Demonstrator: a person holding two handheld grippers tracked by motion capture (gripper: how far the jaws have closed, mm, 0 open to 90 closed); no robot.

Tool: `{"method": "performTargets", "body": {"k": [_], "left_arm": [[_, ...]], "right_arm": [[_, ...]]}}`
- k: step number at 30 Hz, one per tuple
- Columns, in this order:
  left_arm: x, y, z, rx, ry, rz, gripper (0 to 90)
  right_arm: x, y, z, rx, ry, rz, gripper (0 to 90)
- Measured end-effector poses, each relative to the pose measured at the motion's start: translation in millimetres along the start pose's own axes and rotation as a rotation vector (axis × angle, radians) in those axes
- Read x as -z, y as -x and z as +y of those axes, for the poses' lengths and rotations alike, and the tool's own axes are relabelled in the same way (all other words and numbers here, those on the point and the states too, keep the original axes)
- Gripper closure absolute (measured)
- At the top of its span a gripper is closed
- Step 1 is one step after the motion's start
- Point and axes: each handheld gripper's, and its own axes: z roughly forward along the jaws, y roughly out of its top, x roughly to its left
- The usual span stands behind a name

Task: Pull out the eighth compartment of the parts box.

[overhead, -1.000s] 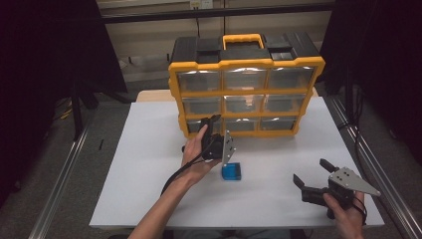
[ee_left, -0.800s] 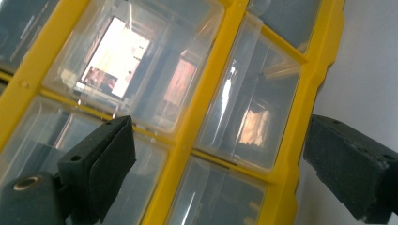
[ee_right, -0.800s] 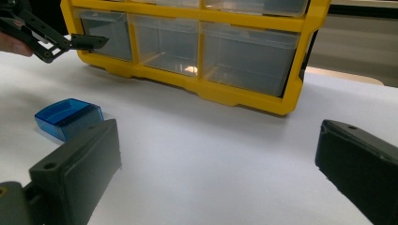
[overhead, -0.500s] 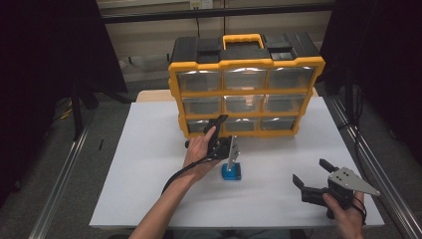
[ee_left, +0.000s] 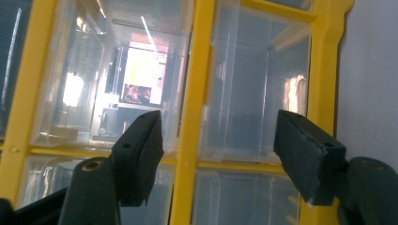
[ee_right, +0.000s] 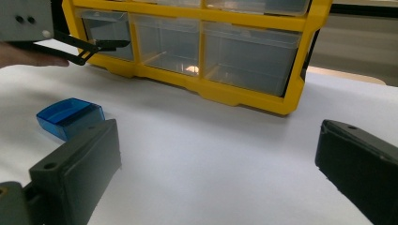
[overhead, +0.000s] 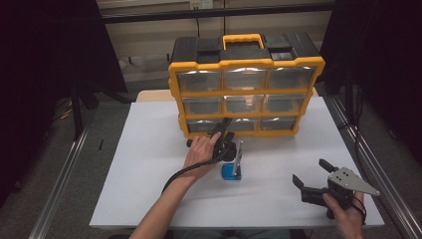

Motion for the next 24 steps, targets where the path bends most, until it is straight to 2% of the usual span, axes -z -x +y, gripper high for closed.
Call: {"method": "performTargets", "body": {"k": [1,2,3,4,5,6,8,9,10,11,12,13,14,16,18,21,22,23,24], "left_arm": [[-2.1,-1.4,0.3,-0.040,-0.011,-0.021,36.3],[-2.6,-1.1,0.6,-0.039,-0.033,-0.024,37.3],[-2.7,-2.4,0.9,-0.064,-0.052,-0.040,39.1],[-4.9,-1.2,0.8,-0.055,-0.035,-0.028,40.6],[-7.4,3.1,-0.3,0.008,-0.017,-0.032,41.6],[-8.3,2.0,0.1,-0.012,-0.016,-0.025,42.1],[-7.8,1.5,0.8,-0.032,-0.053,-0.045,45.3],[-10.2,1.9,1.2,-0.064,-0.038,-0.047,45.8],[-10.6,3.8,1.3,-0.057,-0.046,-0.046,48.3],[-11.0,3.3,1.4,-0.067,-0.053,-0.048,48.3],[-9.7,-0.5,2.1,-0.125,-0.089,-0.043,49.7],[-10.4,0.3,1.7,-0.128,-0.113,-0.062,51.0],[-11.0,-1.1,2.4,-0.152,-0.132,-0.079,51.6],[-13.7,2.3,-0.3,-0.143,-0.107,-0.066,53.1],[-14.1,1.4,-0.1,-0.155,-0.114,-0.061,53.9],[-14.3,0.9,0.3,-0.143,-0.111,-0.072,57.0],[-14.8,-1.9,2.0,-0.183,-0.112,-0.070,58.2],[-15.7,0.5,1.3,-0.154,-0.095,-0.061,58.9],[-15.6,1.1,1.9,-0.153,-0.097,-0.062,59.0]], "right_arm": [[0.0,0.2,0.0,0.001,0.001,0.000,0.4],[0.1,0.3,0.1,0.002,0.002,0.000,0.4],[0.0,0.1,0.1,0.002,0.003,-0.002,0.4],[0.0,-0.1,0.1,0.003,0.003,-0.002,0.4],[0.1,-0.3,0.0,0.003,0.002,0.000,0.4],[0.1,-0.3,0.0,0.003,0.002,0.002,0.4],[0.1,-0.3,0.0,0.002,0.002,0.004,0.4],[0.1,0.1,-0.1,0.000,0.002,0.009,0.4],[0.3,0.1,-0.1,0.000,0.001,0.006,0.4],[0.3,0.2,-0.1,0.001,0.002,0.004,0.4],[0.2,0.3,0.0,0.002,0.003,0.007,0.4],[0.3,-0.2,0.0,0.002,0.002,0.001,0.4],[0.4,-0.4,0.0,0.006,0.002,0.000,0.4],[0.6,-0.6,-0.1,0.011,0.001,0.005,0.4],[-0.2,-0.6,0.0,0.010,0.001,0.008,0.4],[-0.3,-0.6,0.0,0.010,0.000,0.009,0.4],[-0.3,-0.7,0.0,0.010,0.000,0.008,0.4],[-0.5,-0.8,0.0,0.013,-0.001,0.008,0.4],[-0.1,-0.9,0.0,0.014,-0.003,0.007,0.4]]}}
